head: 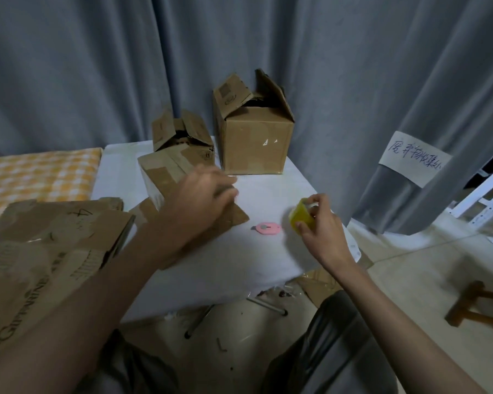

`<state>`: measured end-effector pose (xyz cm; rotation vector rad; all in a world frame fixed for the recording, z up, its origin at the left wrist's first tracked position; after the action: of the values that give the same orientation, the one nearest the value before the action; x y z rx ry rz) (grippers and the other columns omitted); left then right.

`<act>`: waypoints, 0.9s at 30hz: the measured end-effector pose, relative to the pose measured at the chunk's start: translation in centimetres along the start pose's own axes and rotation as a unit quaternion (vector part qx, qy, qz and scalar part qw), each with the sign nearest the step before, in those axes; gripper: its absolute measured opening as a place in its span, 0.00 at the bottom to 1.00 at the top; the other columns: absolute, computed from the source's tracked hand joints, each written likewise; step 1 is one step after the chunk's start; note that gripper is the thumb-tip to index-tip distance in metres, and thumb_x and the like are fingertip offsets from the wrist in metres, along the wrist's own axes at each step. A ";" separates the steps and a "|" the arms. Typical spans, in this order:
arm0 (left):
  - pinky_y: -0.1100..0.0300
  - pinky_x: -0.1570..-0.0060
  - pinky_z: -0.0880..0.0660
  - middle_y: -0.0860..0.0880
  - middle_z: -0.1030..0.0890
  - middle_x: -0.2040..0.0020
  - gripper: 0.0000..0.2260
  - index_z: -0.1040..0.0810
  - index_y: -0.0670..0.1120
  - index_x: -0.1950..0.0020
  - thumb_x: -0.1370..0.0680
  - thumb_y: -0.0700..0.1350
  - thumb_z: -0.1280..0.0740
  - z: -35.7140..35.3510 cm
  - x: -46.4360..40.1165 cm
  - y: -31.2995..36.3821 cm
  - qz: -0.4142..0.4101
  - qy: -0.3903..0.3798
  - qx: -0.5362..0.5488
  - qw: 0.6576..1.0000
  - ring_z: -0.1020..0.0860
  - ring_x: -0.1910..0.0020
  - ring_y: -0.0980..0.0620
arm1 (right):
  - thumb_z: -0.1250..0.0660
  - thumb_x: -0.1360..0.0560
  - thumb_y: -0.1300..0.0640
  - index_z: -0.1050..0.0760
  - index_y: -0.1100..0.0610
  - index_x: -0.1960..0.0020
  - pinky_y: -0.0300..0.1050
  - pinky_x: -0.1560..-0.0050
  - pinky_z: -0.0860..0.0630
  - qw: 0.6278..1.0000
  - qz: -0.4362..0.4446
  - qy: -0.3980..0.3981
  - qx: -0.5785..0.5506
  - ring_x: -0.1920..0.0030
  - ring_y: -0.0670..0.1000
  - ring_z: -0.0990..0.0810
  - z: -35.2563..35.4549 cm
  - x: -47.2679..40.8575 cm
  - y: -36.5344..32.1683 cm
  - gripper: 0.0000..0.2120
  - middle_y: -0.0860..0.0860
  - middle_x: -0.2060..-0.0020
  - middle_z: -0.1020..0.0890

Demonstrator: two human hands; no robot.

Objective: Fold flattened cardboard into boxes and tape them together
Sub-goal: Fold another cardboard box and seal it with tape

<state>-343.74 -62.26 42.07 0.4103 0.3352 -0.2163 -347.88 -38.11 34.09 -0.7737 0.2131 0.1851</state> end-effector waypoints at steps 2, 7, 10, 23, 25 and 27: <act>0.58 0.44 0.32 0.48 0.19 0.40 0.12 0.19 0.48 0.38 0.18 0.49 0.37 1.2 0.2 -2.6 0.009 0.000 0.006 1.000 0.25 0.43 0.53 | 0.32 0.27 0.66 0.33 0.59 0.43 0.49 0.58 0.33 0.998 -0.015 0.001 0.054 0.53 0.62 0.23 -0.8 -0.4 1.0 0.16 0.57 0.56 0.21; 0.51 0.35 0.30 0.48 0.22 0.34 0.18 0.22 0.49 0.33 0.19 0.55 0.38 3.6 -0.6 -8.9 0.067 0.009 -0.036 0.997 0.26 0.35 0.48 | 0.29 0.29 0.65 0.33 0.60 0.50 0.56 0.53 0.28 0.991 0.001 -0.027 0.131 0.53 0.63 0.25 -2.4 0.1 1.0 0.13 0.60 0.54 0.23; 0.51 0.40 0.30 0.43 0.22 0.36 0.20 0.23 0.45 0.33 0.19 0.56 0.40 4.6 -2.0 -11.8 0.099 0.010 -0.046 0.994 0.25 0.37 0.43 | 0.28 0.27 0.60 0.29 0.60 0.50 0.52 0.50 0.33 0.988 0.045 0.061 0.132 0.51 0.59 0.28 -2.2 0.5 -1.9 0.11 0.57 0.52 0.26; 0.48 0.42 0.27 0.39 0.26 0.54 0.29 0.30 0.49 0.26 0.22 0.63 0.37 2.4 -2.5 -15.4 0.208 -0.041 -0.007 0.977 0.25 0.44 0.37 | 0.32 0.21 0.50 0.35 0.57 0.58 0.50 0.58 0.29 0.973 -0.086 -0.040 -0.211 0.59 0.56 0.24 -6.9 -0.7 -12.0 0.15 0.56 0.62 0.24; 0.49 0.41 0.29 0.39 0.26 0.52 0.30 0.30 0.49 0.26 0.22 0.65 0.39 2.6 -1.8 -14.8 0.211 -0.048 -0.017 0.976 0.27 0.41 0.38 | 0.31 0.22 0.53 0.34 0.58 0.54 0.56 0.54 0.23 0.966 -0.107 -0.014 -0.233 0.57 0.59 0.22 -6.5 -0.8 -11.2 0.13 0.55 0.62 0.24; 0.49 0.39 0.30 0.38 0.26 0.44 0.31 0.29 0.47 0.28 0.23 0.67 0.41 2.3 -0.9 -14.1 0.226 -0.041 -0.020 0.973 0.30 0.38 0.39 | 0.31 0.22 0.54 0.32 0.59 0.49 0.62 0.49 0.22 0.961 -0.127 0.007 -0.246 0.56 0.62 0.19 -6.2 -1.0 -10.4 0.12 0.56 0.61 0.22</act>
<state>-347.74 -75.72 39.44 0.4258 0.1568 0.2178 -347.07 -49.82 37.01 -1.2890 0.0783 -0.0154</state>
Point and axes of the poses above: each hand's wrist, its own x-axis away from the middle knuckle, its own z-axis out of the back of the hand, y = z × x, the point moved 5 cm from there along -x, towards the middle knuckle
